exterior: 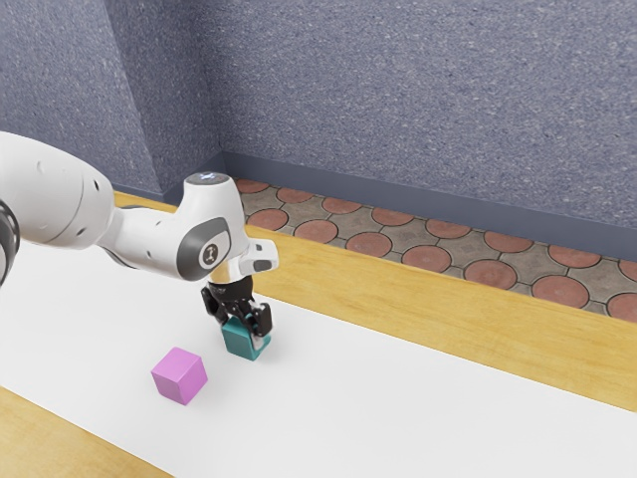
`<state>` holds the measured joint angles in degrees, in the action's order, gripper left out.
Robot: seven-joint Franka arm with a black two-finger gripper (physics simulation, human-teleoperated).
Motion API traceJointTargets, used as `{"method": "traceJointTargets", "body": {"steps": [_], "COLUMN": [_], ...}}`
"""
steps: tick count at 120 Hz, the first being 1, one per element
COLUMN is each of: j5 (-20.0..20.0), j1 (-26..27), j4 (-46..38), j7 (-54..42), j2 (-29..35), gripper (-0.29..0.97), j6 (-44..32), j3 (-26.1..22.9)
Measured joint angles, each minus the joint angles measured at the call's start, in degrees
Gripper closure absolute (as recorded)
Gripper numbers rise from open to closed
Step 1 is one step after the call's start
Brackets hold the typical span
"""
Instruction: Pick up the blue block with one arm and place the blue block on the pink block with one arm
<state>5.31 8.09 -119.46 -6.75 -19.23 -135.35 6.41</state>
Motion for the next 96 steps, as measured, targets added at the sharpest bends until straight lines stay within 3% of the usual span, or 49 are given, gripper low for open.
{"method": "traceJointTargets", "body": {"steps": [41, 49, 64, 71, 77, 81, 96], "j5": [-0.2, -0.3, -1.1, -3.3, -4.4, -4.9, -5.8], "j1": [0.0, 0.2, -0.1, -5.4, -15.8, -20.6, -26.1], "j4": [-0.2, -1.7, -11.6, -17.0, -19.9, -21.2, -25.0], "j7": [-0.1, 0.0, 0.6, 1.3, 1.9, 2.2, 3.3], "j2": [1.4, 4.4, 16.5, 23.0, 25.9, 26.9, 29.1], "gripper": [0.30, 0.32, 0.33, 0.33, 0.33, 0.33, 0.33], "j6": [0.0, 0.1, 0.1, 0.0, -0.1, -0.1, -0.7], "j3": [0.0, 0.0, -1.3, -7.2, -17.3, -21.5, -26.0]}}
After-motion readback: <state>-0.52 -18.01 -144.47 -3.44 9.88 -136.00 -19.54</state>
